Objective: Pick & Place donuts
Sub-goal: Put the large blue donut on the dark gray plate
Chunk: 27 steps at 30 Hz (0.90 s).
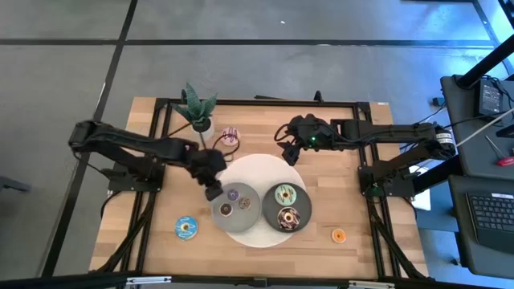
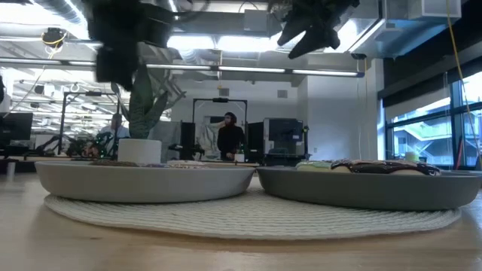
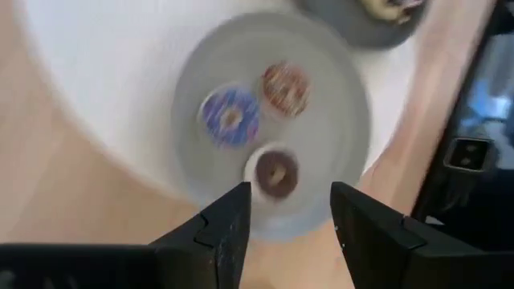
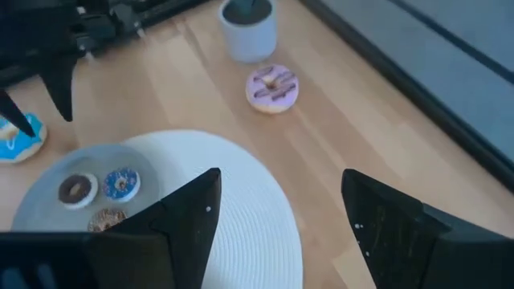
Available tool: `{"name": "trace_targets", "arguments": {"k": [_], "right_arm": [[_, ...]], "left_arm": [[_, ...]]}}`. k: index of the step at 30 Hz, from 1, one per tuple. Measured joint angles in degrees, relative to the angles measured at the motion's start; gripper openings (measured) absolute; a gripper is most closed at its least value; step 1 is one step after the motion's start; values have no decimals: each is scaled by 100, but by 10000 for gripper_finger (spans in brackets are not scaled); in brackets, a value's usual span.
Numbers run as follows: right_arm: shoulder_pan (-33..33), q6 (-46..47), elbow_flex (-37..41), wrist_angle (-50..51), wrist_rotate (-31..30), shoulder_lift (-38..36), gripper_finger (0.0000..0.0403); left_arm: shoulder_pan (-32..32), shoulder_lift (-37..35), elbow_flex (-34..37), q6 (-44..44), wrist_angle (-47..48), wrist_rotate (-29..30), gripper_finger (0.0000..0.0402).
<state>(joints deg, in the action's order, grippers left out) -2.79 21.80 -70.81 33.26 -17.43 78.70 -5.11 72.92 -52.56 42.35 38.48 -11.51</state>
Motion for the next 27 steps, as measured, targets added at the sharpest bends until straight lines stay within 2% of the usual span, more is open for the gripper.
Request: {"name": "trace_targets", "arguments": {"k": [3, 8, 12, 21, 27], "right_arm": [[2, -100, 0, -151, -194, 0, 259], [0, -300, 0, -455, -306, 0, 259], [2, -298, 0, -589, -306, 0, 259], [0, -295, 0, -638, -306, 0, 259], [0, -291, 0, -672, -306, 0, 259]], "left_arm": [[-542, -163, 0, 713, 485, 376, 167], [-1506, -142, 0, 1757, 818, 468, 166], [-2038, -78, 81, 2992, 1296, 644, 166], [-2896, -74, 705, 5158, 1199, 639, 166], [-3218, -74, 948, 5662, 824, 591, 164]]}}
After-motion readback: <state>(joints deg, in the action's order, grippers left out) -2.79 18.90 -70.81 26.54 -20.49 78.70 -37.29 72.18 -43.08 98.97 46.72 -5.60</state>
